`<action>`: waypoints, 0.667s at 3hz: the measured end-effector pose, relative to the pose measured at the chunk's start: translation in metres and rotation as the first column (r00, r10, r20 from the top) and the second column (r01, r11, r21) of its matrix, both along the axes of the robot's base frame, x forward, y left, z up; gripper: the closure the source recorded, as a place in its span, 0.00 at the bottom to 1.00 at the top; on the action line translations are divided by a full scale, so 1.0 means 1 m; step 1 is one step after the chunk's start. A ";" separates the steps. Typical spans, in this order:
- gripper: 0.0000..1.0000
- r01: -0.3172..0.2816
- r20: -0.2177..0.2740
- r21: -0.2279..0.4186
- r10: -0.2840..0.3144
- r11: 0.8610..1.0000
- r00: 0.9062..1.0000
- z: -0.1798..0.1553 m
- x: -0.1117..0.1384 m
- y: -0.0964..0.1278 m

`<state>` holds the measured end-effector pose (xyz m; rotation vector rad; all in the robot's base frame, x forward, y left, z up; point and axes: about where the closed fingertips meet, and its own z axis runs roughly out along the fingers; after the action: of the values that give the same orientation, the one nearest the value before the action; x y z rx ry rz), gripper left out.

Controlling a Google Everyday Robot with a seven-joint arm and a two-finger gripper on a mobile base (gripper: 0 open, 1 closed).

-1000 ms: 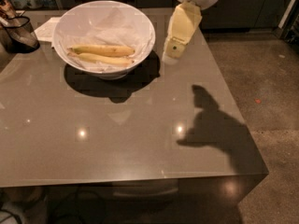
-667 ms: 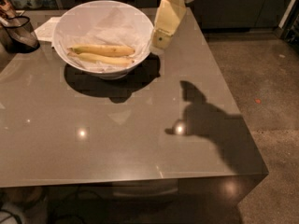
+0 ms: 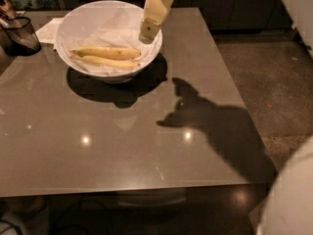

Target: Pick banana from white bowl

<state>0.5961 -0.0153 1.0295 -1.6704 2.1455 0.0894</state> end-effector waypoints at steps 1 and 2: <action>0.31 -0.003 -0.014 0.008 0.003 1.000 1.000 -0.004 0.015 0.012; 0.46 -0.004 -0.029 0.011 0.004 1.000 1.000 -0.010 0.028 0.022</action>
Offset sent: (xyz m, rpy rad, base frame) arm 0.0239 0.0157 -0.0199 -0.0461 0.1255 0.0106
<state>0.6238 0.0063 1.0190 -1.6772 2.1589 0.1263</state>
